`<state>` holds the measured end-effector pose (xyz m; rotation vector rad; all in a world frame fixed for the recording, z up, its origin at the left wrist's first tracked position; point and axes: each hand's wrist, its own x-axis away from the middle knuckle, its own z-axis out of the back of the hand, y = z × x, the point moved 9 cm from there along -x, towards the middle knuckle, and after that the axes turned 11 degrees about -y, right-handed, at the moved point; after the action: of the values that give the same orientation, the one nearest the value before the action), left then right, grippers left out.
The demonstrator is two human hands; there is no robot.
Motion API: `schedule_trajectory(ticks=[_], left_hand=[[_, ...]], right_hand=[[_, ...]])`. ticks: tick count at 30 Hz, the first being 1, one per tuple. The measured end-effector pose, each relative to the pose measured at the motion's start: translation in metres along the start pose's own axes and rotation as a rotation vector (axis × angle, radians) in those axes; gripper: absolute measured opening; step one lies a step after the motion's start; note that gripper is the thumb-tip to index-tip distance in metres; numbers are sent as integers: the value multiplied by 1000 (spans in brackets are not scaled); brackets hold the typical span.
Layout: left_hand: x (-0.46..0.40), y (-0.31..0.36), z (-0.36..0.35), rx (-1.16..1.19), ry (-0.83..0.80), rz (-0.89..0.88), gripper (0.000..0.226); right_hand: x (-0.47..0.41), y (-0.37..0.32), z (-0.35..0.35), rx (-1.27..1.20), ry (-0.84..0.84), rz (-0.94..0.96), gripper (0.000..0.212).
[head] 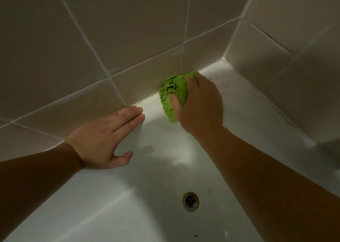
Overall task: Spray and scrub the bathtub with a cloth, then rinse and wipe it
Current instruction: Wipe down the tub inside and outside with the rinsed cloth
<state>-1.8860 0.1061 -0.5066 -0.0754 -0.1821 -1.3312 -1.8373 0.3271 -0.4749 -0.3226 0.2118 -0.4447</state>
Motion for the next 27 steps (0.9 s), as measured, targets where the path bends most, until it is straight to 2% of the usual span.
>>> schedule_trajectory(ticks=[2,5,6,10,12,16,19,21,25,27], left_hand=[[-7,1,1,-3,-15,8,101],[-12,3,1,4,-25,15,101],[-13,3,1,13,-22,14,101],[-16,2,-1,26,-18,10,104],[-17,2,-1,23,-23,10,106],[-21,2,0,25,-28,9,108],[-26,6,1,21,-14,-1,107],[-30,7,2,16,-9,-4,108],[-37,8,2,-2,12,0,107],[-44,9,3,0,25,-5,107]], right_hand=[[-15,29,14,28,50,-119,48],[-39,71,30,79,68,-405,49],[-45,74,31,72,82,-436,46],[-34,61,31,46,148,-275,32],[-14,66,31,13,141,-188,33],[16,86,38,1,125,-99,54],[5,85,37,-10,98,-69,73],[-15,84,33,-35,60,-42,76],[-47,85,21,-107,-120,102,92],[-45,87,24,-122,-126,164,88]])
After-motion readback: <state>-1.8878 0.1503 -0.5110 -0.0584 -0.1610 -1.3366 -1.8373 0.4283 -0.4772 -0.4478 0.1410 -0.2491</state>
